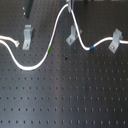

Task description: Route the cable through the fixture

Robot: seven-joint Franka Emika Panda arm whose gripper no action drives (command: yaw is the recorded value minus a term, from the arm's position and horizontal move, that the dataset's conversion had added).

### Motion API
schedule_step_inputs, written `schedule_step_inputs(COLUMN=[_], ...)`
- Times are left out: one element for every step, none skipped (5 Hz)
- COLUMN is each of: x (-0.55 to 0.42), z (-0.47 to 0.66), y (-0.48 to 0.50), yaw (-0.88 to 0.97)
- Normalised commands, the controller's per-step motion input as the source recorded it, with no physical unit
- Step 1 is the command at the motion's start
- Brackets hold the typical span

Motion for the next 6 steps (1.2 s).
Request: schedule_step_inputs(x=[-0.091, -0.129, 0.004, -0.112, -0.015, -0.174], z=[0.0, 0.2, 0.02, 0.03, 0.0, 0.1], y=[-0.043, -0.061, -0.008, -0.479, -0.008, 0.047], yaw=[-0.01, -0.12, 0.0, -0.03, 0.0, 0.0])
